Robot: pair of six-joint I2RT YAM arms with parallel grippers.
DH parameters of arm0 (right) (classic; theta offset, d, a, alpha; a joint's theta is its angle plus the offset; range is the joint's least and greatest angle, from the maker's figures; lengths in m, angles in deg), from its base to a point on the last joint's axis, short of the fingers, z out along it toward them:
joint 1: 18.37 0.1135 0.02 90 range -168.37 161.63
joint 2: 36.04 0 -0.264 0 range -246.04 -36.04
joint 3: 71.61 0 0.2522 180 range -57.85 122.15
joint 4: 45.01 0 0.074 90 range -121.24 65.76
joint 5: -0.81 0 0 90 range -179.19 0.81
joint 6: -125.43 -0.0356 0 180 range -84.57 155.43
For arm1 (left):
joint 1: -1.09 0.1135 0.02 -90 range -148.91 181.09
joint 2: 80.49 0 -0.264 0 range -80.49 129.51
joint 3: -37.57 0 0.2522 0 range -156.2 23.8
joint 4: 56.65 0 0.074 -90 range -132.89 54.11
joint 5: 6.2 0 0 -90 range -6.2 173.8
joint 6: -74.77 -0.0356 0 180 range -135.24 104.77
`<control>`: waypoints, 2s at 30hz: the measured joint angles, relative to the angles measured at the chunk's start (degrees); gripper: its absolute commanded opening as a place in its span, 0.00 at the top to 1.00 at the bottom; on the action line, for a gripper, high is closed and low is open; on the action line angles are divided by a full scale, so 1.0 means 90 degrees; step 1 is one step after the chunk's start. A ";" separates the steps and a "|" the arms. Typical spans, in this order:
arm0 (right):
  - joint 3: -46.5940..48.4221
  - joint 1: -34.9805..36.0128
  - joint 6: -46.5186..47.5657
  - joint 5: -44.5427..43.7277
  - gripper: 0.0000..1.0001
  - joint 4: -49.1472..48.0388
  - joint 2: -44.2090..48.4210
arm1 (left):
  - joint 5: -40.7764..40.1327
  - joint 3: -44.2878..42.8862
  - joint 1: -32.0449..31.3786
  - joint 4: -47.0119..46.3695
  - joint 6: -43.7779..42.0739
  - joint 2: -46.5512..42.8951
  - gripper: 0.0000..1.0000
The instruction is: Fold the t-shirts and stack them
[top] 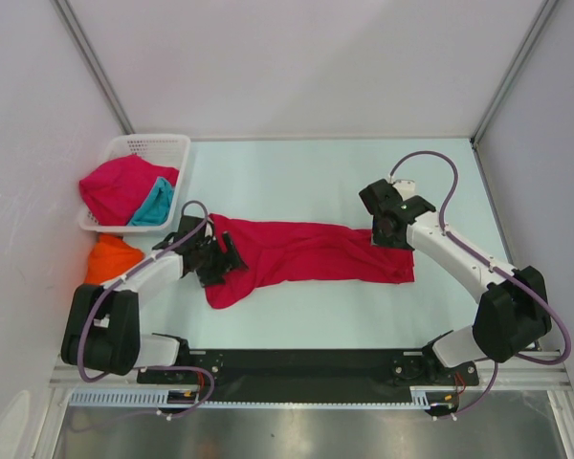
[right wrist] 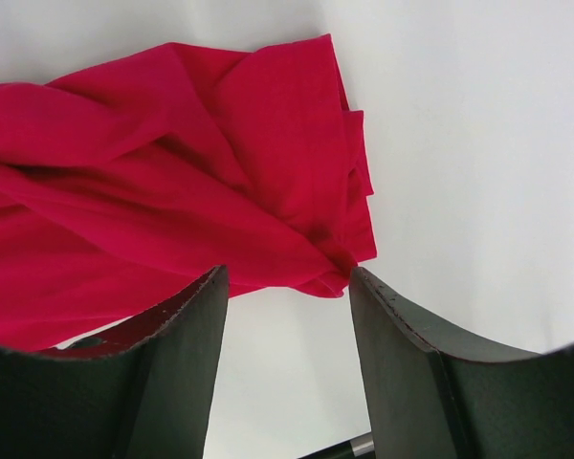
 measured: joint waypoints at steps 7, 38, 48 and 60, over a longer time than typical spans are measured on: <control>-0.0010 0.0000 -0.0002 0.0000 0.41 0.0005 0.0000 | 0.0143 0.0049 0.0000 -0.0158 0.0155 -0.0177 0.16; -0.0010 0.0034 -0.0005 -0.0010 0.42 0.0019 0.0000 | 0.0005 0.0168 0.0000 -0.0566 0.0216 -0.0085 0.17; -0.0010 0.0058 -0.0007 -0.0007 0.42 0.0024 -0.0039 | -0.0068 0.0029 0.0000 -0.0342 0.0211 -0.0537 0.18; -0.0010 0.0075 -0.0007 -0.0056 0.42 0.0058 -0.0041 | -0.0066 0.0078 0.0000 -0.0576 0.0214 -0.0051 0.19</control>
